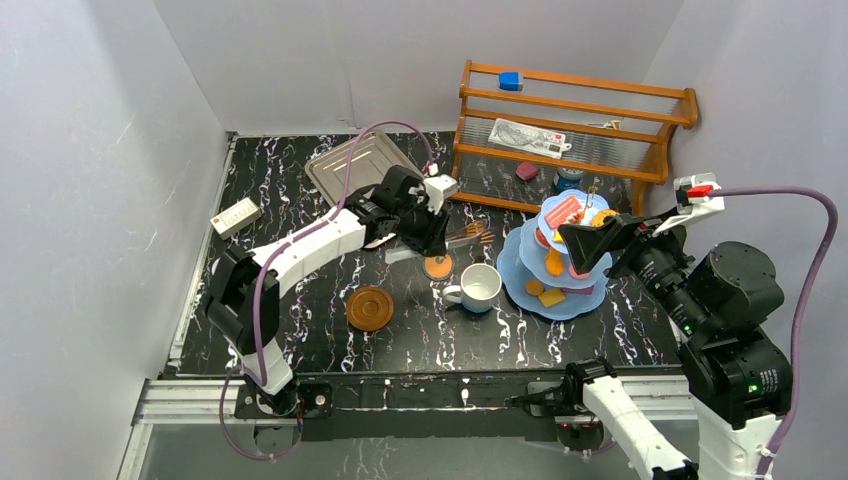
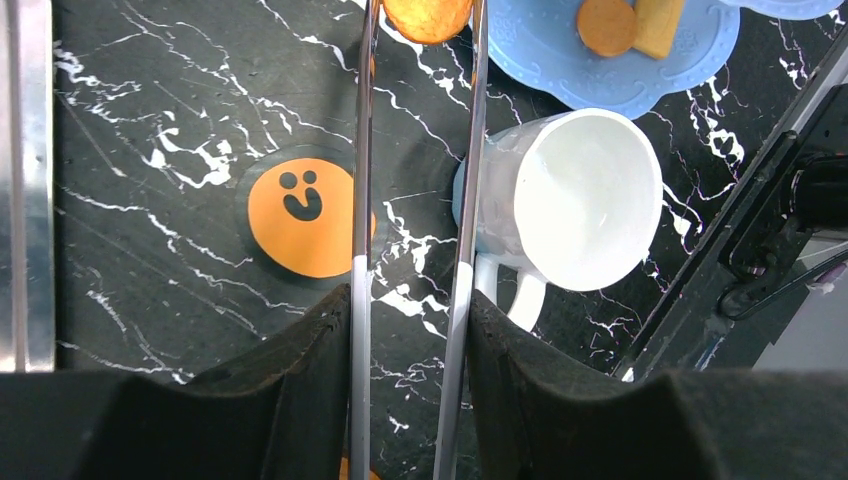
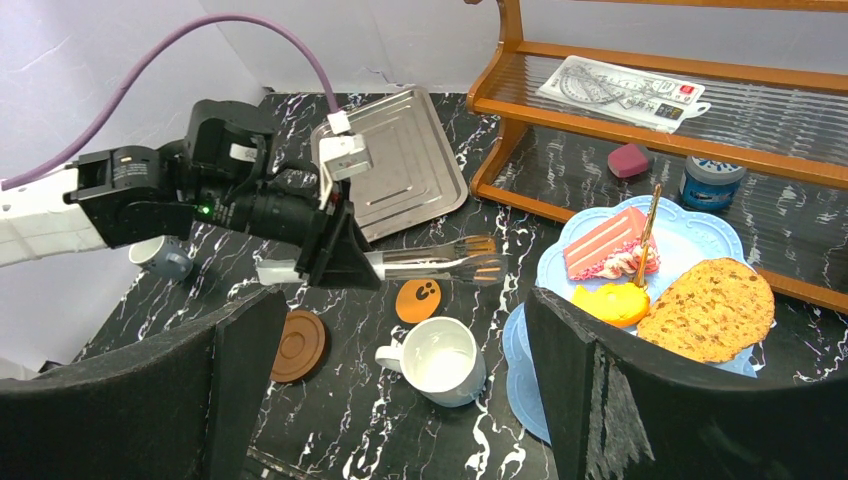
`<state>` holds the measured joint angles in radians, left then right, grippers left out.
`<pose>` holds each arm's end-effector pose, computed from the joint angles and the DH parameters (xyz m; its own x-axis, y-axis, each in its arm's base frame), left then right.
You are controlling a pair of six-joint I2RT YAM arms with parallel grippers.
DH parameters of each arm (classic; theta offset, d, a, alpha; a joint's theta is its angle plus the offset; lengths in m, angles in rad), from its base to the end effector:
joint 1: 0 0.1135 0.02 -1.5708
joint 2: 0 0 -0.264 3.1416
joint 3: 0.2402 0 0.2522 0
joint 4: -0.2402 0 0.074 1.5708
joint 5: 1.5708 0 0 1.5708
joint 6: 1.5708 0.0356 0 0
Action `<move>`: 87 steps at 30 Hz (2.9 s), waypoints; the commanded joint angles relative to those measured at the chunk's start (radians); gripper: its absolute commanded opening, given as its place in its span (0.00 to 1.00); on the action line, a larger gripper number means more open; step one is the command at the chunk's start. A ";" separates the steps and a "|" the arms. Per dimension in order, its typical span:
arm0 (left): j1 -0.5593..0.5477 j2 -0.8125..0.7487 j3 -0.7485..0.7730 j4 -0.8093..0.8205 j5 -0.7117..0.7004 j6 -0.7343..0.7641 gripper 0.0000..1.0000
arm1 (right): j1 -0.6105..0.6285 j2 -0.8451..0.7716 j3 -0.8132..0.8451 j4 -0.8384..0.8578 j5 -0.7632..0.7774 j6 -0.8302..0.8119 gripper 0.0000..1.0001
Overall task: Serve the afternoon tea
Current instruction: Place the desert on the desert table.
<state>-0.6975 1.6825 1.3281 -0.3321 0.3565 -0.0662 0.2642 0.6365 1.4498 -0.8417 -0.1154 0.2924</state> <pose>0.2856 -0.2555 0.2791 -0.5382 0.3702 -0.7571 0.7749 0.5706 -0.2719 0.0392 0.0149 0.4865 -0.1330 0.2606 -0.9562 -0.3469 0.8915 0.2913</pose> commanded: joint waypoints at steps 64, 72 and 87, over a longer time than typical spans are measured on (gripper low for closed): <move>-0.139 0.197 0.214 -0.013 0.071 -0.009 0.38 | 0.004 -0.011 -0.007 0.072 0.001 -0.008 0.99; -0.140 0.199 0.220 -0.017 0.063 -0.004 0.40 | 0.004 -0.011 -0.008 0.072 0.003 -0.008 0.99; -0.140 0.195 0.226 -0.026 0.054 0.005 0.41 | 0.005 -0.014 -0.010 0.073 0.003 -0.008 0.99</move>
<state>-0.8337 1.8938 1.5066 -0.3561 0.4038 -0.0742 0.2642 0.6350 1.4418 -0.8349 -0.1150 0.2916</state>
